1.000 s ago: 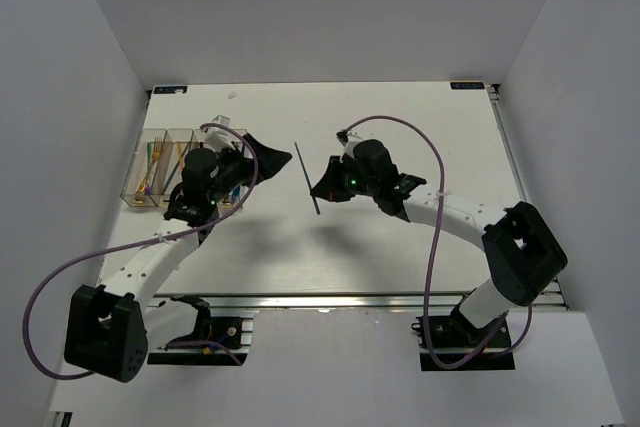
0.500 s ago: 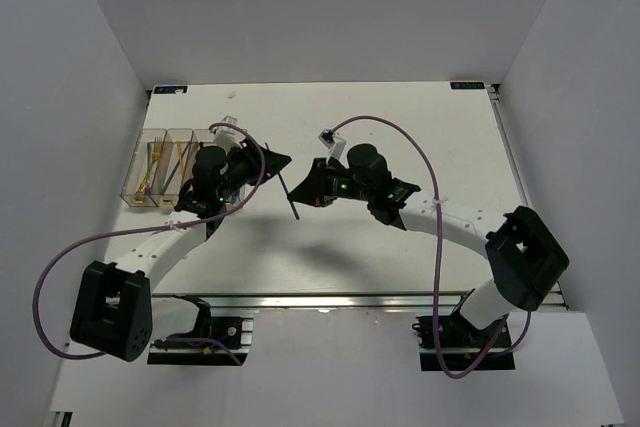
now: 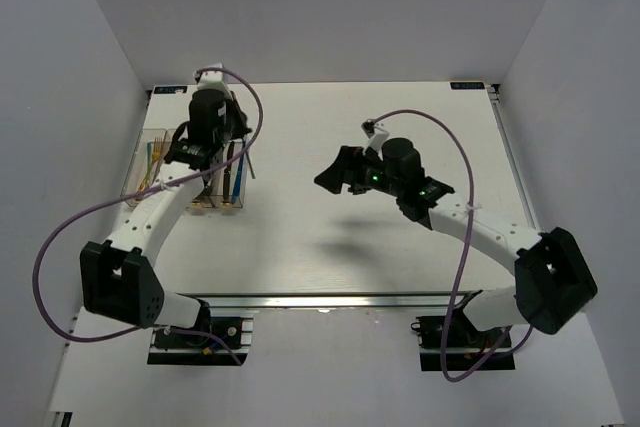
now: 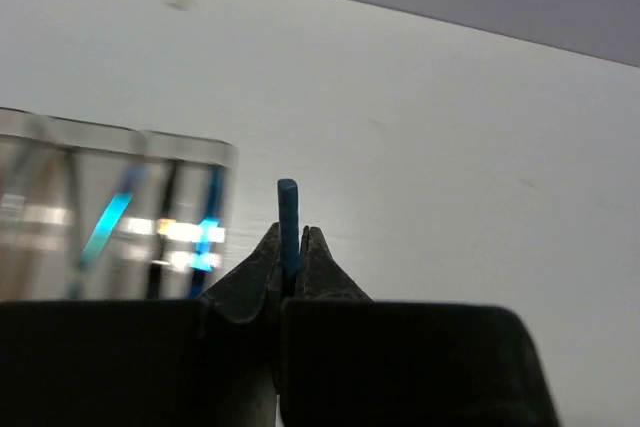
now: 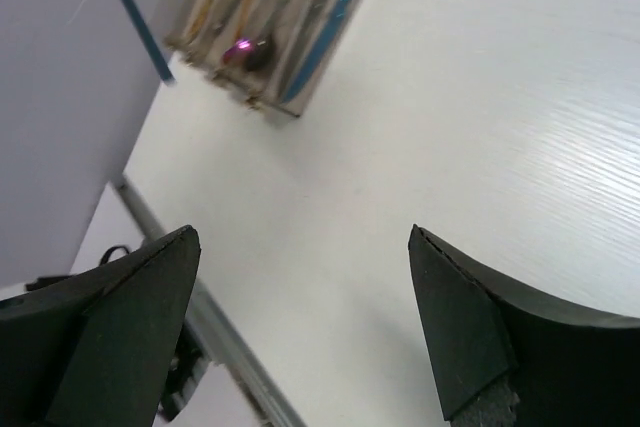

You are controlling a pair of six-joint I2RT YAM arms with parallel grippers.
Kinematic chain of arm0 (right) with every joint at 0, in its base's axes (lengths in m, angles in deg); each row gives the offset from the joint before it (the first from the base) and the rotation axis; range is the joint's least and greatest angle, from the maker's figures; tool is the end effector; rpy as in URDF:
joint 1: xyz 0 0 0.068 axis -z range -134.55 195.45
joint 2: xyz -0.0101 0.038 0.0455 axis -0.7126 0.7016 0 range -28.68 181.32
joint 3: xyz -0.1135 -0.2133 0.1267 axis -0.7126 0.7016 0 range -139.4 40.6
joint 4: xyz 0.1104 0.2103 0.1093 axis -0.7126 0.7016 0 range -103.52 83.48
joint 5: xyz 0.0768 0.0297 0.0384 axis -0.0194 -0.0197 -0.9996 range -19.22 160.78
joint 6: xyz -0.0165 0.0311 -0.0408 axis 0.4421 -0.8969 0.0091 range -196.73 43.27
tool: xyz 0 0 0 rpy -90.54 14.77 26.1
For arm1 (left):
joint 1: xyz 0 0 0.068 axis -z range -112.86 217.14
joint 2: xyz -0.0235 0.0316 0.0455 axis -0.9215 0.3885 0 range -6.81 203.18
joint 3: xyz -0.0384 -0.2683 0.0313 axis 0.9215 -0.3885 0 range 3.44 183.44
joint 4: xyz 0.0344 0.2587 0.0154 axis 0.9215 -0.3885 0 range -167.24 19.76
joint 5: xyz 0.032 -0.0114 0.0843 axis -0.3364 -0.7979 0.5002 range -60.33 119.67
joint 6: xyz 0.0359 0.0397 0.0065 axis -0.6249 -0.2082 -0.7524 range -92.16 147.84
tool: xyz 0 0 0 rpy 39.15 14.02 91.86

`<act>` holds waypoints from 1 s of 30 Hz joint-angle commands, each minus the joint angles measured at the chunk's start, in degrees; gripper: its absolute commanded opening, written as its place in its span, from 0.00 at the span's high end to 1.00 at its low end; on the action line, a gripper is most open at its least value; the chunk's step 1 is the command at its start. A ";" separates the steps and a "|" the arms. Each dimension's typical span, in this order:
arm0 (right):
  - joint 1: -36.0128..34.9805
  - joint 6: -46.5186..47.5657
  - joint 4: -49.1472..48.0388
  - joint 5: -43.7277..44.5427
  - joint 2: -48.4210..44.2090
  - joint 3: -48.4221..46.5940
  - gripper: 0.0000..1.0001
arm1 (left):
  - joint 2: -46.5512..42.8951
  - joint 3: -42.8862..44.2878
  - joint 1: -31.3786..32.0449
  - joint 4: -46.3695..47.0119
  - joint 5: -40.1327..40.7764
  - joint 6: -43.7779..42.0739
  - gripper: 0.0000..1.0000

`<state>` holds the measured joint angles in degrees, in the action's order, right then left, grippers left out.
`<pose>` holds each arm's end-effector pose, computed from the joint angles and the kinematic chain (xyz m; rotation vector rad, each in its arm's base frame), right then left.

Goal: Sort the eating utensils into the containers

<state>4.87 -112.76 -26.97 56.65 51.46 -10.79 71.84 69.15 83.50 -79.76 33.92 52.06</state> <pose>0.2397 0.2168 0.2798 -0.2664 1.9756 1.1322 0.3091 -0.0881 0.3341 -0.1850 1.9737 -0.3906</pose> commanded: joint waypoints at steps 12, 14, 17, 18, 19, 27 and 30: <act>2.61 8.52 6.33 -1.42 -13.42 10.87 0.11 | 21.80 11.82 -12.67 13.00 43.03 -42.21 1.00; 2.61 8.87 6.16 -1.60 -15.00 11.75 0.11 | 23.03 8.84 -13.98 19.50 42.16 -44.43 1.00; 2.61 9.31 5.72 -1.60 -16.06 12.28 0.11 | 25.06 7.50 -16.09 22.52 41.38 -44.01 1.00; 2.61 9.40 5.54 -1.69 -16.15 12.37 0.11 | 25.23 6.37 -16.18 23.05 40.67 -43.48 1.00; 2.61 9.49 5.46 -1.69 -16.15 12.37 0.11 | 25.41 5.49 -16.18 25.06 40.14 -43.65 1.00; 2.61 9.31 4.66 -3.89 -15.01 12.46 0.11 | 29.18 1.44 -16.18 29.38 38.90 -44.36 1.00; 2.61 9.58 4.75 -3.36 -15.19 12.46 0.11 | 30.59 1.09 -18.29 29.91 39.25 -43.83 0.97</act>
<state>7.71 -104.52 -19.73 54.07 36.47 1.16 102.00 71.14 66.80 -52.30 73.39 8.18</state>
